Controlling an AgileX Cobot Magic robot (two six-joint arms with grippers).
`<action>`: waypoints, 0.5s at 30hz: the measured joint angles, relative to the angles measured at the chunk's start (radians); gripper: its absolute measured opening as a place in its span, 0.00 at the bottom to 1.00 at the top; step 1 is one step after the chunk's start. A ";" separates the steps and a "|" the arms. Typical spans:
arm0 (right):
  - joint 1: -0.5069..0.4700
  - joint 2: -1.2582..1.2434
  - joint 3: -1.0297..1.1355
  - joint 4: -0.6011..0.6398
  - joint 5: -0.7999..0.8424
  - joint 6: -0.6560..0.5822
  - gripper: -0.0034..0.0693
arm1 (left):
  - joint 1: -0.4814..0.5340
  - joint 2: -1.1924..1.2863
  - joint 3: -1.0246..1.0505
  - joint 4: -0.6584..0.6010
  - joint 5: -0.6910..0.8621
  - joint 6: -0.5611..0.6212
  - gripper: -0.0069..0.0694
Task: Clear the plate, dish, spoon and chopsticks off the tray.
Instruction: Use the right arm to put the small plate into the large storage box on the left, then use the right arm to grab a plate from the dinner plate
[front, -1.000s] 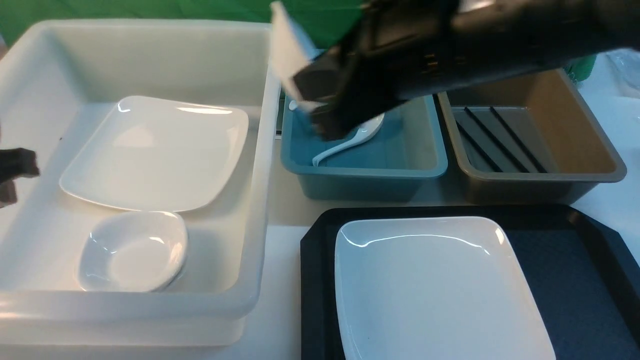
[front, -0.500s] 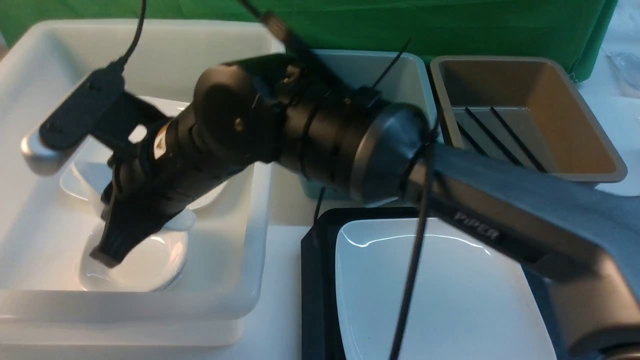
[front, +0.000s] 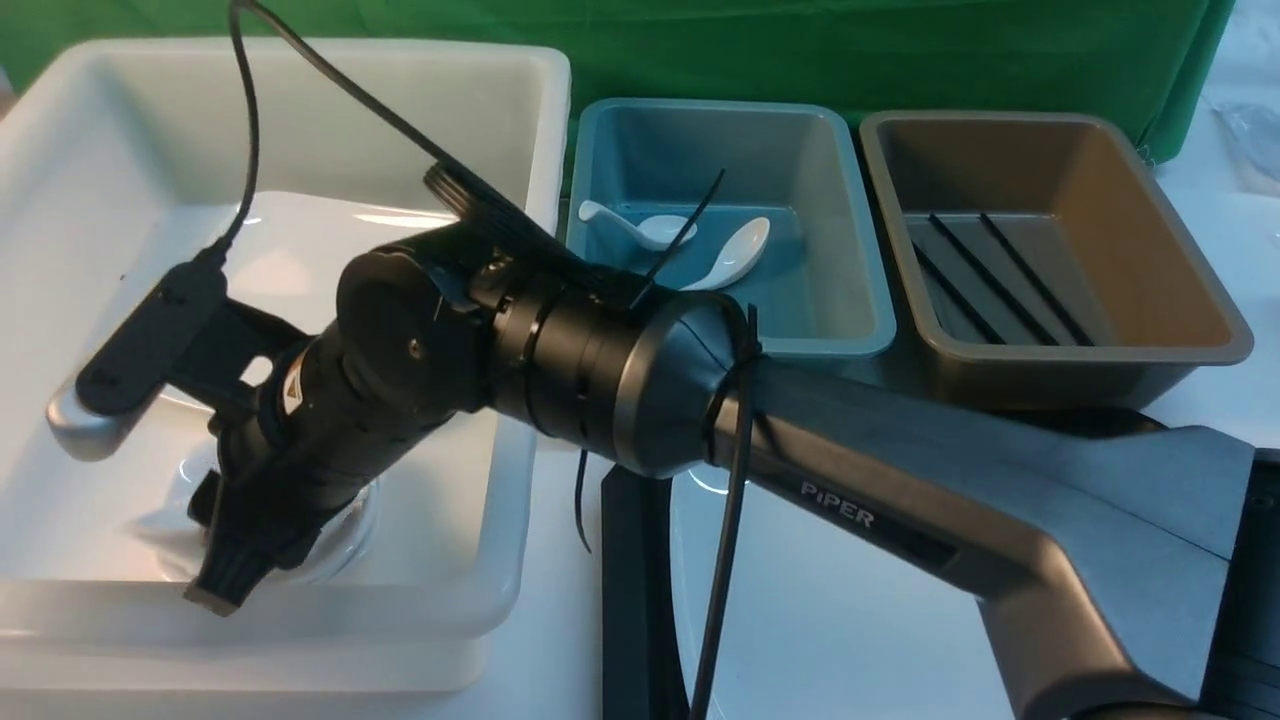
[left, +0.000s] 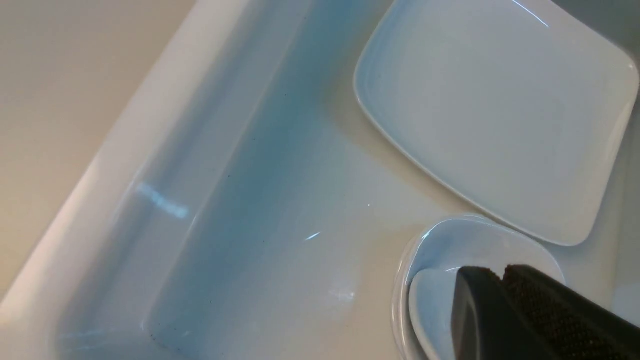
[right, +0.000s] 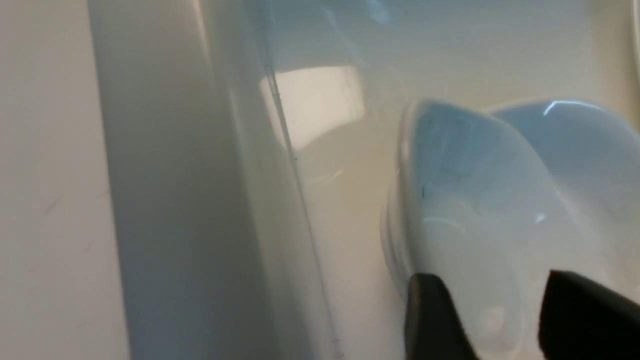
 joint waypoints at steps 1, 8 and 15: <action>0.000 -0.009 -0.003 0.000 0.020 0.016 0.59 | 0.000 0.000 0.000 -0.008 0.000 0.008 0.14; -0.007 -0.156 -0.011 -0.067 0.168 0.064 0.63 | -0.073 0.000 0.000 -0.041 -0.012 0.078 0.14; -0.153 -0.379 -0.011 -0.268 0.371 0.155 0.16 | -0.340 0.000 -0.001 -0.042 -0.038 0.095 0.14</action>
